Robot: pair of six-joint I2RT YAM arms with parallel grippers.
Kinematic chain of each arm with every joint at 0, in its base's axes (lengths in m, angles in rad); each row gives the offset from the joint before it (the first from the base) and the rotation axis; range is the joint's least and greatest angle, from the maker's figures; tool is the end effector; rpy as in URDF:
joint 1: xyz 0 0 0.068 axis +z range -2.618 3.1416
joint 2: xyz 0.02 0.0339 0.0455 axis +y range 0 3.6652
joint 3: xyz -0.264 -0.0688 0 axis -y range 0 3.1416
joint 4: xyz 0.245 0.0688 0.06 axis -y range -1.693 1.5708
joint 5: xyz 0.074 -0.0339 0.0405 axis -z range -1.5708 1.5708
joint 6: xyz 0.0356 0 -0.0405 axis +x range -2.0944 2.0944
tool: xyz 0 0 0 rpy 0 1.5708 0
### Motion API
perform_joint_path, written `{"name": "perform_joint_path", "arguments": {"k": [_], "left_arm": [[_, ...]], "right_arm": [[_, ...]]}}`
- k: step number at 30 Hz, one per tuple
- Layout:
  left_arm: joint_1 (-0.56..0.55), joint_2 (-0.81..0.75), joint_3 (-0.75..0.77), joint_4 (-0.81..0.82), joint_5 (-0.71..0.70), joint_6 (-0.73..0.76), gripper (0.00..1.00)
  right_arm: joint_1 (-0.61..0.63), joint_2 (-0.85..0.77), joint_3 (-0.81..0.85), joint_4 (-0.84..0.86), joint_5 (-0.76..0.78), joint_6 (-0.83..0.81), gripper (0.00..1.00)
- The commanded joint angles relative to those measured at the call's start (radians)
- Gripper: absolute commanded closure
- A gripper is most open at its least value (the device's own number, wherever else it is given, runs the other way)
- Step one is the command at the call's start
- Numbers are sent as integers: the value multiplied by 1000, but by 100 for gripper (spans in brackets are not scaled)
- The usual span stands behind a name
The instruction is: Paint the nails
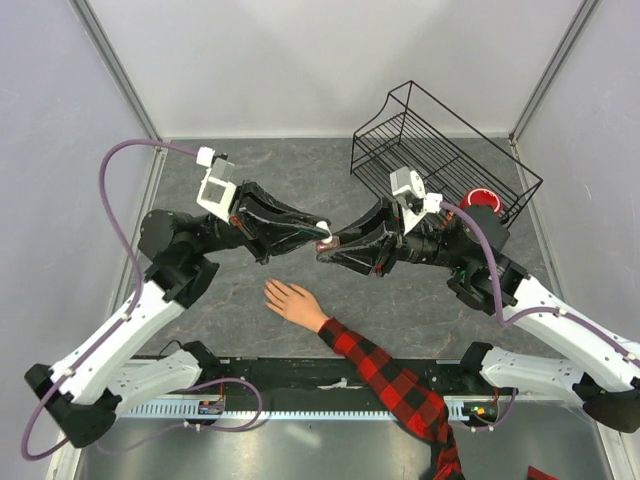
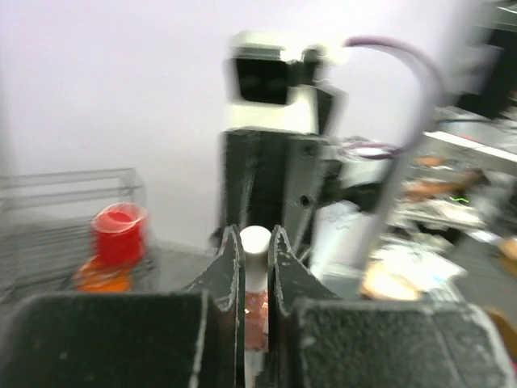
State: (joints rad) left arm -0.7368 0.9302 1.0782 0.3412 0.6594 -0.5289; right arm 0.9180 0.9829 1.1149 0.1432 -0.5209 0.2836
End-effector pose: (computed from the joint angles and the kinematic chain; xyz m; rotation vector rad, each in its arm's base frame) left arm 0.1230 -0.1410 0.4686 0.7713 1.0761 -1.4503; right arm 0.1132 0.1772 0.4534 -0.8932 1.1608 1.3357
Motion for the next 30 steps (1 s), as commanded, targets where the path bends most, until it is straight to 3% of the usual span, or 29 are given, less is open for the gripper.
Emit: {"name": "perform_joint_path", "arguments": {"k": [1,2,4,6,8,13,16,17,19,22,27,30], "left_arm": [[88,164,-66,643,541,-448,98],[88,194,-40,782,565,-556,98],[89,258,-14,887,613,-649,98],[89,269,34,823,641,-636,98],[94,247,63,713,646,-516,98],[103,184,147,111,571,-136,96],[128,174,177,12,553,-109,77],[137,171,174,6,548,-111,63],[174,153,172,-25,517,-108,48],[217,98,161,-77,447,-80,35],[223,18,178,-232,300,24,28],[223,-22,192,-373,96,67,29]], "right_arm": [[-1,-24,45,438,-281,242,100],[-1,-20,52,456,-304,268,100],[-1,-7,68,455,-312,275,100],[-2,-3,80,395,-301,240,100],[-4,-4,91,287,-266,186,100],[-5,16,128,58,-189,-13,100],[-8,25,138,-2,-151,-75,100],[-8,28,141,-16,-139,-89,100],[-8,31,141,-49,-102,-124,100],[-8,37,149,-117,-27,-164,100],[-8,43,143,-183,142,-218,100],[-8,59,151,-211,284,-228,100]]}}
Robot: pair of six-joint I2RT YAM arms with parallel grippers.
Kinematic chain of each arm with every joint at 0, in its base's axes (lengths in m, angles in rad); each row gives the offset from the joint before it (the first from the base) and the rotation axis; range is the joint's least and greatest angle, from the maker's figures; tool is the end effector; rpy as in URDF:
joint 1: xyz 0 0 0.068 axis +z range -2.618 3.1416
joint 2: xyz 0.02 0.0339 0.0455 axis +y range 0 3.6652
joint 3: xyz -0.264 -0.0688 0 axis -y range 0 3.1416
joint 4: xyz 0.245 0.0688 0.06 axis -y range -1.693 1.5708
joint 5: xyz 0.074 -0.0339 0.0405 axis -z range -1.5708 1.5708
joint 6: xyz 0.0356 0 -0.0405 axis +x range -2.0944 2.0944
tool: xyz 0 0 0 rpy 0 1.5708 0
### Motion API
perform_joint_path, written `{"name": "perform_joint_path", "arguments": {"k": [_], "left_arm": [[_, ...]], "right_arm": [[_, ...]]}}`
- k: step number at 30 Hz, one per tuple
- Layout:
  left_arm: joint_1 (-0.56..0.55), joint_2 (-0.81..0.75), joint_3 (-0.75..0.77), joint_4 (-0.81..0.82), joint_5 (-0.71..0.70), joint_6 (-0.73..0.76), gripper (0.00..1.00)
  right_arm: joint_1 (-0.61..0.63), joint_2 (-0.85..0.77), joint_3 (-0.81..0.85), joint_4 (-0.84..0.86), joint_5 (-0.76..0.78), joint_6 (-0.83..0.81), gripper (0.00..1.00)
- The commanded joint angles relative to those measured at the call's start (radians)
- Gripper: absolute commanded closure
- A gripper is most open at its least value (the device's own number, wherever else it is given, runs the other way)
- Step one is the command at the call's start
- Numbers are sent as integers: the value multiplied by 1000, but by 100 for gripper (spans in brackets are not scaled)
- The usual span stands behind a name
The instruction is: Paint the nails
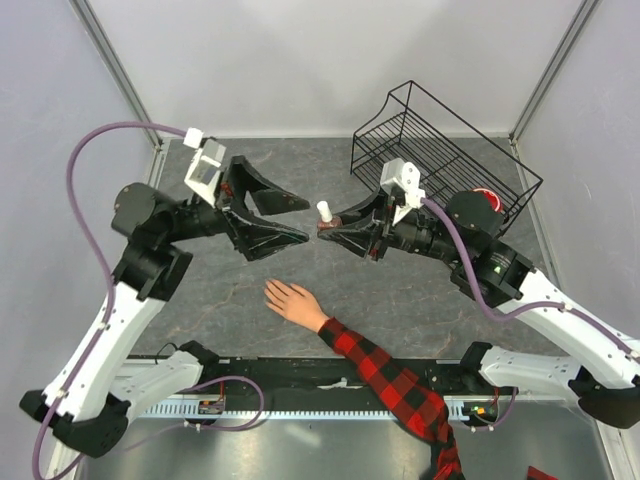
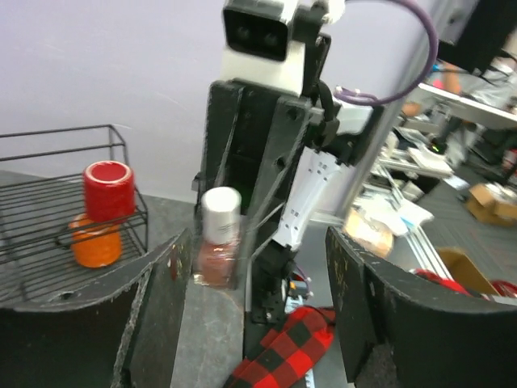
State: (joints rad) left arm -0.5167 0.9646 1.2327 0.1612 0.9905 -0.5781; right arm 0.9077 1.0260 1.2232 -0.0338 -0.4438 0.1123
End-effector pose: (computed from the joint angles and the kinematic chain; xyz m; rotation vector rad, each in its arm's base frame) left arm 0.1374 -0.1123 0.4921 0.9320 1.1795 -1.4631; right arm 0.1212 0.1800 0.4634 -0.9332 1.2085 1.1394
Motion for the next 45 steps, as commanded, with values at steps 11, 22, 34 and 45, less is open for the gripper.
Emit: {"name": "perform_joint_path", "arguments": {"k": [11,22,34,45], "left_arm": [[-187,72,109,-290,-844,174,45],[-313,161,163,-298,-1070,221,51],[-321,204,180,-296,-1038,182,53],[-310,223,172,-289,-877,210,95]], "right_arm": [[10,111,85,-8,577,-89,100],[13,98,65,-8,600,-105,100],[13,106,76,-5,588,-99,100],[13,71,59,17,507,-79,100]]}}
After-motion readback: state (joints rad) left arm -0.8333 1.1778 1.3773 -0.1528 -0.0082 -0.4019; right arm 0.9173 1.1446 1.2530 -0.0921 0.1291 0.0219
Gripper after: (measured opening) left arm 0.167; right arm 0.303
